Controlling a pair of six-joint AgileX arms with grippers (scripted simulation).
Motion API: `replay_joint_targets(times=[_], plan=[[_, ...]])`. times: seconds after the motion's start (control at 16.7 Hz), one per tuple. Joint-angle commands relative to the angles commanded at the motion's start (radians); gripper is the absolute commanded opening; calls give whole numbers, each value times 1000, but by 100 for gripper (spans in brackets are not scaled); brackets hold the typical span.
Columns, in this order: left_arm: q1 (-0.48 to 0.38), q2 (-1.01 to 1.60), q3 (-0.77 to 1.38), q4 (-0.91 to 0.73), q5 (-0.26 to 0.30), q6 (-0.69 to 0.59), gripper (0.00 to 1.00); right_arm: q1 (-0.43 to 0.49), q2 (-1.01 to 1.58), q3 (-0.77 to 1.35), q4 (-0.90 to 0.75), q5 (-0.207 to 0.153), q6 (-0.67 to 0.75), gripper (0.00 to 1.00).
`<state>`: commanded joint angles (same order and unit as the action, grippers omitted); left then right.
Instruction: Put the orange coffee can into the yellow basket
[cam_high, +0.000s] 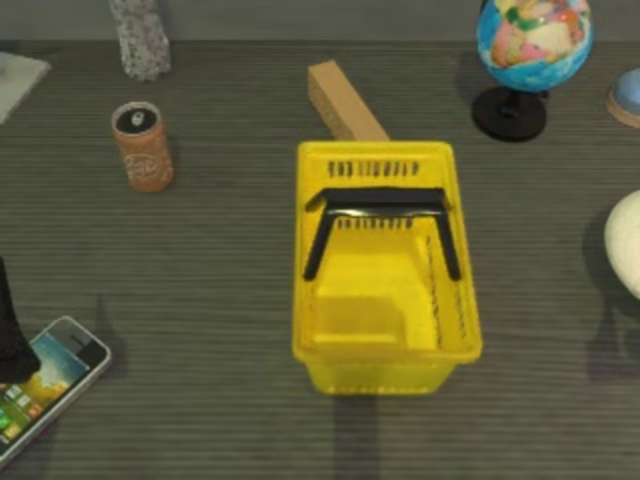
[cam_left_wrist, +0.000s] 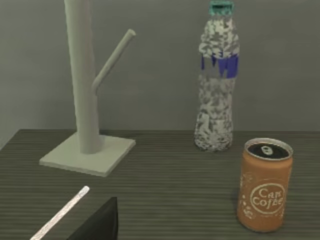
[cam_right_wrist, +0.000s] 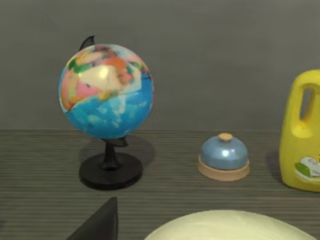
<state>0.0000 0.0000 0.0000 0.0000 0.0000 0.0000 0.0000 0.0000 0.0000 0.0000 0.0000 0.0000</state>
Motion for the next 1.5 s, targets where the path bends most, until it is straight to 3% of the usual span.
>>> replay_joint_targets(times=[0.3, 0.6, 1.5], plan=[[-14, 56, 55, -33, 13, 17, 100, 0, 0, 0, 0, 0, 0, 100], [-57, 337, 335, -195, 49, 96, 100, 0, 0, 0, 0, 0, 0, 100], [-117, 1835, 1848, -1054, 79, 481, 100, 0, 0, 0, 0, 0, 0, 100]])
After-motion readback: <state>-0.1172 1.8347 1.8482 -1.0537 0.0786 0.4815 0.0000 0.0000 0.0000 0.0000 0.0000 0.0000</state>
